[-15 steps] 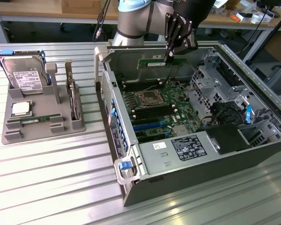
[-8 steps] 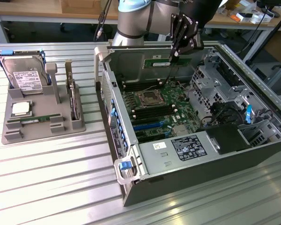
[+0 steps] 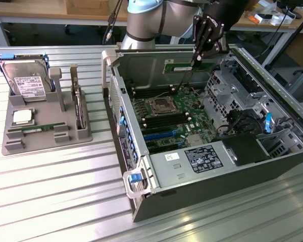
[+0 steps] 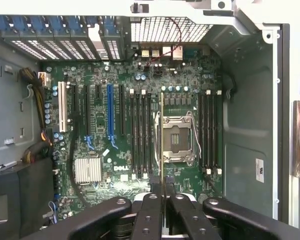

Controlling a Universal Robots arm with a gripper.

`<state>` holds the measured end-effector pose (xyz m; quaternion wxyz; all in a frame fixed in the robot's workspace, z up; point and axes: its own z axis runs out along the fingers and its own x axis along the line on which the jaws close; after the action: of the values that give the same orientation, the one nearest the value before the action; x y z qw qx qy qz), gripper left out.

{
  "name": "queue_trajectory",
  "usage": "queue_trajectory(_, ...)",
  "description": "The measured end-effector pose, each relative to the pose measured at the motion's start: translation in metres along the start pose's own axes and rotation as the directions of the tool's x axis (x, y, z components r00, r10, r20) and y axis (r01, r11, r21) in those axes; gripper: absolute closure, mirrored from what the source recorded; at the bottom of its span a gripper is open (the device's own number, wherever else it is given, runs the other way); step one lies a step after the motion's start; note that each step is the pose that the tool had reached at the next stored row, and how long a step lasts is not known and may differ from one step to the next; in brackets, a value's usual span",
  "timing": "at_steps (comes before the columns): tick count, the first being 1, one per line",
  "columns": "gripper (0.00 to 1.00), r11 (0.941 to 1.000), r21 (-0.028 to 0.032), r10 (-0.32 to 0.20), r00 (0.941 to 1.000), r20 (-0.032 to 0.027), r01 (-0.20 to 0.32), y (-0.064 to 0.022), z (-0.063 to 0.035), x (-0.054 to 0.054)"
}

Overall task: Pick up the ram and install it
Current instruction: 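Pick up the ram and move it above insertion slot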

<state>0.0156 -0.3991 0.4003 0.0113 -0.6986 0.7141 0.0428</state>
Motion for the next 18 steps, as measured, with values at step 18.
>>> queue_trajectory(18, 0.88, 1.0000, 0.0000, 0.000, 1.0000, 0.0000, 0.000, -0.0201, -0.0002, 0.000)
